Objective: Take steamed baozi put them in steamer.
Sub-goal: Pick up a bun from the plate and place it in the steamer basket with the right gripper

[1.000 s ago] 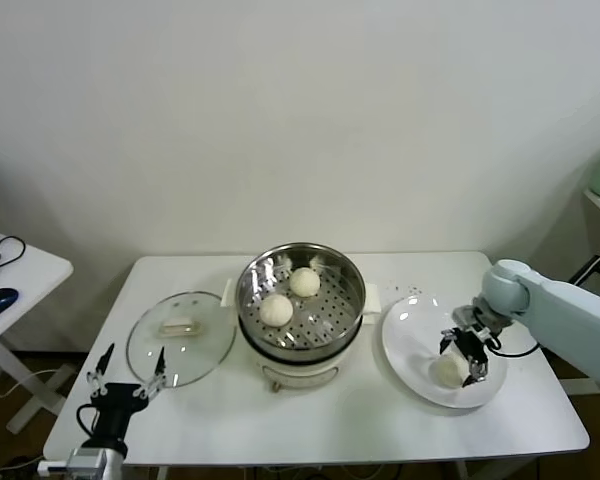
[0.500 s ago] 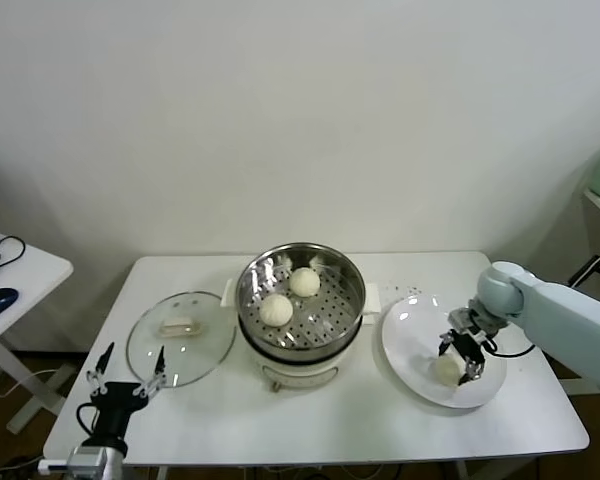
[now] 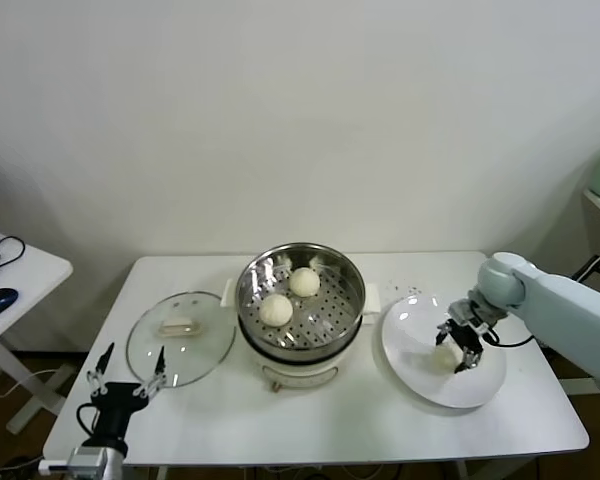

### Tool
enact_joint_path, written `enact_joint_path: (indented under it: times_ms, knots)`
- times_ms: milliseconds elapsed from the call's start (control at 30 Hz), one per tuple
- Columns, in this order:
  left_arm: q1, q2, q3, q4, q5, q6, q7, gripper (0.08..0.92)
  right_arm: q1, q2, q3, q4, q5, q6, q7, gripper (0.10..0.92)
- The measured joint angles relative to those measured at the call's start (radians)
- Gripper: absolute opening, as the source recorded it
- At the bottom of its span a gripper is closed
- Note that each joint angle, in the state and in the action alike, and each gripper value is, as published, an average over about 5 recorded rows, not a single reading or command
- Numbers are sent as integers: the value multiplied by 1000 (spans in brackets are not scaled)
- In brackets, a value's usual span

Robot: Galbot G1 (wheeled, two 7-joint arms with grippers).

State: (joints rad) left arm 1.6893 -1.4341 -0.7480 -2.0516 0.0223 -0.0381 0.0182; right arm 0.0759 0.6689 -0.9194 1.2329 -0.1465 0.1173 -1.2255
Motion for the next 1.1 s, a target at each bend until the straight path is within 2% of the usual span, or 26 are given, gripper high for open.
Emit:
enact_joint_path:
  times_ms: [533, 800, 1100]
  knots:
    - [39, 0, 2, -26, 1, -12, -3, 823, 406, 117, -92, 158, -186, 352, -16, 679]
    - [51, -8, 8, -30, -2, -11, -10, 823, 476, 200, -122, 272, -254, 434, -16, 679]
    - [58, 4, 15, -34, -4, -1, -18, 823, 450, 339, -151, 290, -295, 484, -5, 679]
